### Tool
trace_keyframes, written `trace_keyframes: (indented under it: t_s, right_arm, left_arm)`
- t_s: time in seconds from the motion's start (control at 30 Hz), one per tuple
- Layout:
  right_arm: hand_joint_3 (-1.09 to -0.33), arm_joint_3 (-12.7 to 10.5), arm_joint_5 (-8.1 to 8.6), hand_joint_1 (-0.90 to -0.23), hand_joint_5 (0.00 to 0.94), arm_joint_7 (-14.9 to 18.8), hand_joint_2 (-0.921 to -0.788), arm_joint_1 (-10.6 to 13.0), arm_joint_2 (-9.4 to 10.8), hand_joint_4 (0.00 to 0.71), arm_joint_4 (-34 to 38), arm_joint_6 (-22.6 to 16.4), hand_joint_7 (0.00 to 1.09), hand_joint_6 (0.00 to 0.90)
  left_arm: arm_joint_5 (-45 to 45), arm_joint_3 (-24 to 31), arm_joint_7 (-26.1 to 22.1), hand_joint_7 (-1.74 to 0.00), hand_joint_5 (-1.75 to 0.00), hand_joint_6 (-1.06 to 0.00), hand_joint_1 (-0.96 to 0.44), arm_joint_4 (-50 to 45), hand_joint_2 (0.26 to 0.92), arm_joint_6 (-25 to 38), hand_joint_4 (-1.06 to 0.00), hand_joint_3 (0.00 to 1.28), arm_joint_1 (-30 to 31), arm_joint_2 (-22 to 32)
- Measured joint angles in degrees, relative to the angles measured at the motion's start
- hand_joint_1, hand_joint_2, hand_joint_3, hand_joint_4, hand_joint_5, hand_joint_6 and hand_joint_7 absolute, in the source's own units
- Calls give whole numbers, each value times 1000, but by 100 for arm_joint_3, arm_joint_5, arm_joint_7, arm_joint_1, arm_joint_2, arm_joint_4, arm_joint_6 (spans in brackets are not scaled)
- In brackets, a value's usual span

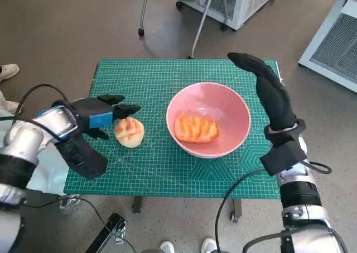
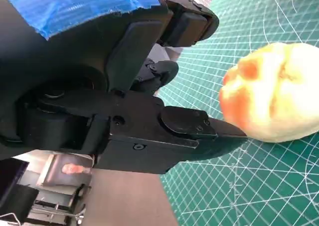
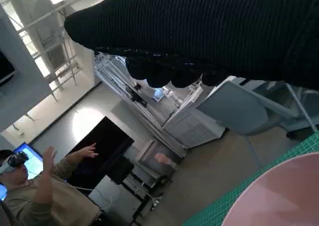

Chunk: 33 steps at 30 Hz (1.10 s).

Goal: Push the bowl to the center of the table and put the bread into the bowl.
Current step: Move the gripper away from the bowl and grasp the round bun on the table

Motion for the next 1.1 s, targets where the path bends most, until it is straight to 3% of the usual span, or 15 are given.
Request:
trace_keyframes:
  t_s: [0.3, 0.7, 0.83, 1.1]
  right_arm:
    - [-715, -5, -1, -635, 0, -5, -921, 84, -1, 278, -118, 60, 606, -1]
    - [-716, -19, 1, -642, 0, -14, -921, 176, 1, 270, -232, 78, 610, -1]
    - [-716, -23, 1, -642, 0, -25, -921, 179, 2, 270, -244, 83, 610, -1]
    - [-714, -32, 1, -648, 0, -51, -921, 184, 1, 270, -256, 84, 610, -1]
  left_arm:
    - [76, -328, 96, -3, 1, -58, -24, 492, 921, 251, 1, 87, -113, -362]
    - [91, -734, 230, -50, -8, -154, -7, 1261, 921, 461, -16, 112, -230, -901]
    - [44, -868, 373, -81, -29, -256, 93, 1551, 921, 439, -117, 170, -358, -1038]
    - [-131, -1018, 707, -152, -66, -640, 149, 2170, 921, 201, -580, 238, -549, -1216]
